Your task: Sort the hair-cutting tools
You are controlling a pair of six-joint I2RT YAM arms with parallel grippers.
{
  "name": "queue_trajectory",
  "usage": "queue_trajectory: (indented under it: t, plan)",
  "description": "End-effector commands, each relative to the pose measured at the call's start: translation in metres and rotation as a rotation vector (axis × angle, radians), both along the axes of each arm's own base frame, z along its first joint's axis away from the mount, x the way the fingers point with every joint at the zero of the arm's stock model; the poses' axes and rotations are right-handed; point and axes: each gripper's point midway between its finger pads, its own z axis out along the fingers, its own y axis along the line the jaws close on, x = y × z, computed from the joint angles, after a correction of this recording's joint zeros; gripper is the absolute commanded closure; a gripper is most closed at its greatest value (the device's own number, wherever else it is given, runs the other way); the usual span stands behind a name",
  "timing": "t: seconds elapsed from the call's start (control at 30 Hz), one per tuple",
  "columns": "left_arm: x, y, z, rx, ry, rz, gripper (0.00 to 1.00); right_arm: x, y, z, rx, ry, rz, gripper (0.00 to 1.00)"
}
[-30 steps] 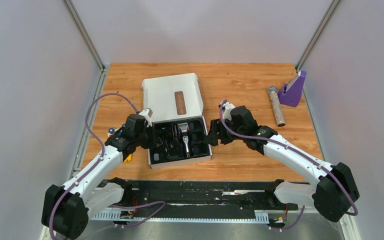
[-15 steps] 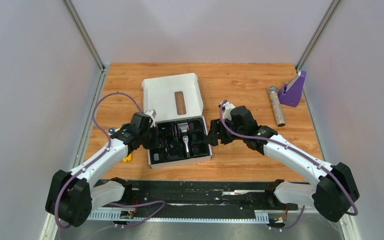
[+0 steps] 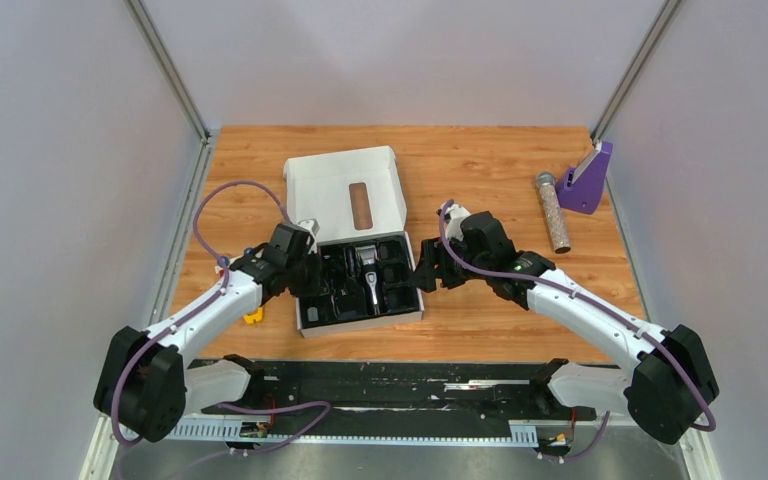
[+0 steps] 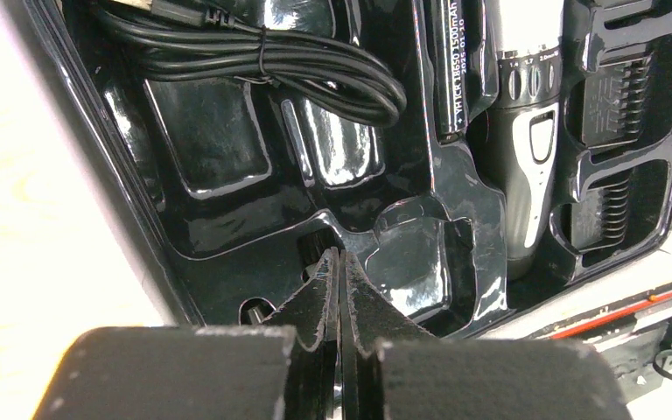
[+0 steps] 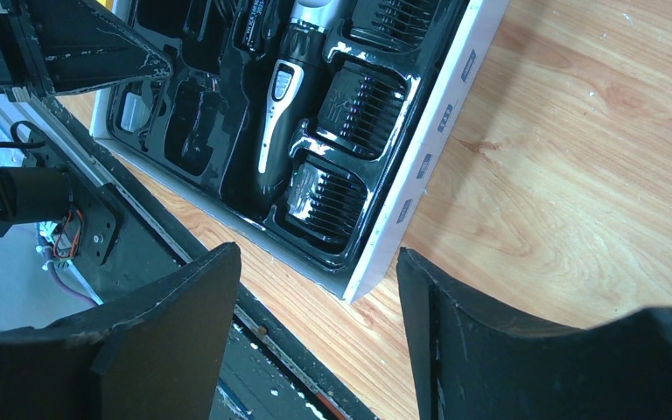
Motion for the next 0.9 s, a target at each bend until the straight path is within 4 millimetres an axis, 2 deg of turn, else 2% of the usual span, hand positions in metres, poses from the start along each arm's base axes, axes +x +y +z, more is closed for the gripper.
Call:
queue_trajectory:
  t: [0.0, 0.13, 0.3, 0.37, 0.63, 0.87]
  plan:
    - [-0.002, 0.002, 0.0, 0.052, 0.017, -0.006, 1.0, 0.007, 0.005, 0.016, 0.031, -0.057, 0.01, 0.33]
    - [0.0, -0.002, 0.009, 0.038, -0.004, -0.009, 0.96, 0.007, 0.005, 0.018, 0.035, -0.061, 0.012, 0.33]
    - [0.011, -0.009, 0.049, -0.034, -0.112, 0.014, 0.91, 0.007, 0.006, 0.02, 0.038, -0.066, 0.012, 0.33]
    - [0.011, -0.009, 0.057, -0.041, -0.117, 0.012, 0.9, 0.007, 0.006, 0.02, 0.038, -0.064, 0.013, 0.33]
    - [-0.012, -0.01, 0.044, -0.02, -0.016, -0.017, 0.87, 0.007, 0.005, 0.018, 0.035, -0.064, 0.01, 0.33]
    - [-0.018, -0.007, 0.036, 0.019, 0.022, -0.03, 0.89, 0.006, 0.004, 0.016, 0.032, -0.06, 0.008, 0.33]
